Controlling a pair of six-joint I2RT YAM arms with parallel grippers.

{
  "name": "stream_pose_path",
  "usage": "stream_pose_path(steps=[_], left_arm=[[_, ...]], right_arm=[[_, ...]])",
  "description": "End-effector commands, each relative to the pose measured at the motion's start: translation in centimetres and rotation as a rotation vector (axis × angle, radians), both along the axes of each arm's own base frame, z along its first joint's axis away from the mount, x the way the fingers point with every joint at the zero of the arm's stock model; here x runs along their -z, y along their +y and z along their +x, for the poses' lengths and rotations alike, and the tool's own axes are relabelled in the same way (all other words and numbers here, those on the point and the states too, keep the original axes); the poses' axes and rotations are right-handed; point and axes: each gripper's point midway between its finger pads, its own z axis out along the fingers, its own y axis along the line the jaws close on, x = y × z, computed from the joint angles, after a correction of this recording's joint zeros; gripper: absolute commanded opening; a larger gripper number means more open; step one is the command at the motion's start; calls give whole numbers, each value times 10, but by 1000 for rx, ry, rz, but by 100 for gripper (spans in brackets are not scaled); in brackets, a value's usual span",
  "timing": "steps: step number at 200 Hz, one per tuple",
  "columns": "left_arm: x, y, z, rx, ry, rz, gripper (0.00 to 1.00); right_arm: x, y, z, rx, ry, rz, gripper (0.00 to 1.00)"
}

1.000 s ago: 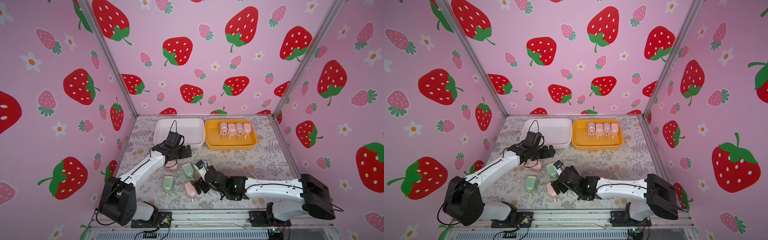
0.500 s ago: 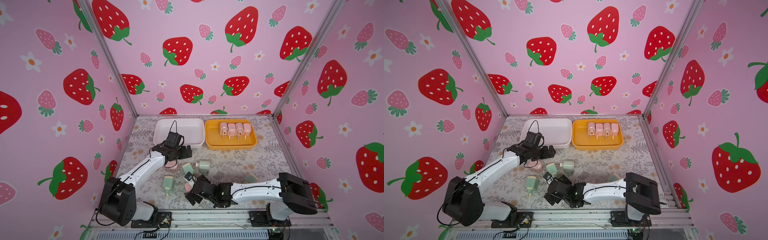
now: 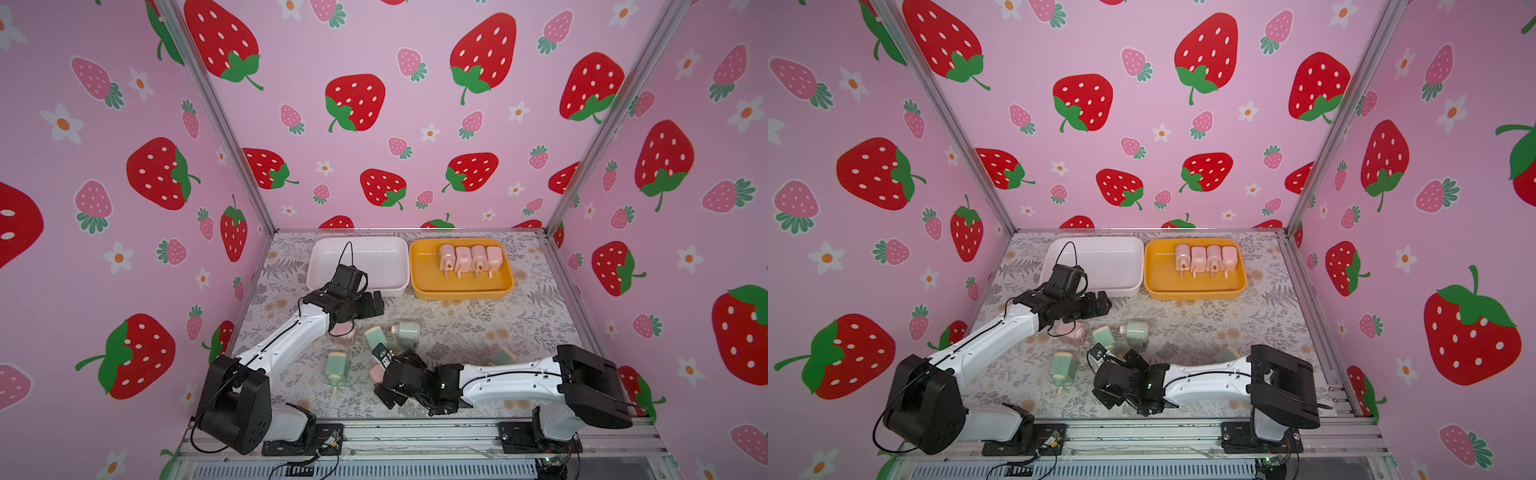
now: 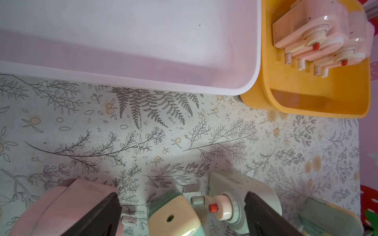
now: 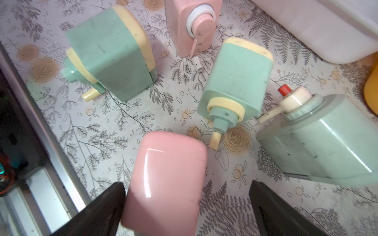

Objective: Place the pencil sharpeners by color into the storage box
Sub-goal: Place the pencil sharpener in the storage box, then pick up the pencil sharpener from the center of the board.

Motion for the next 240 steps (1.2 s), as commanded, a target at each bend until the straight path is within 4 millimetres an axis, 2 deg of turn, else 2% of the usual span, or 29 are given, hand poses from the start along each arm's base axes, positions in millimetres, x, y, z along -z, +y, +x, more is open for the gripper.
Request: stream_pose_path(steps=[1,32,59,84,142,174,220,240], left_arm=[[-3,-1,3,-4,-5,-12,100],[-3,-2,5,-5,-4,-13,100],[-2,-1,4,-6,-3,-9,100],[-2,-1,4,-5,2,-8,100],[-2,-1,5,-11,2,-7,100],[-2,-1,6,-13,1,-7,100],[-2,0,6,-13,-2,-5,100],[0,0,6,-14,1,-5,100]], right_arm=[[-4,-14,1,-4,-21,-50,99],[-3,5,-15,-100,46,4,96],[3,16,-17,-108,76,28,92],[8,13,-7,-57,52,4,91],[14,18,-5,-60,90,36,86],[21,18,-2,-41,101,41,81],[20,20,-2,-45,109,51,74],[19,20,-2,-50,108,54,68]])
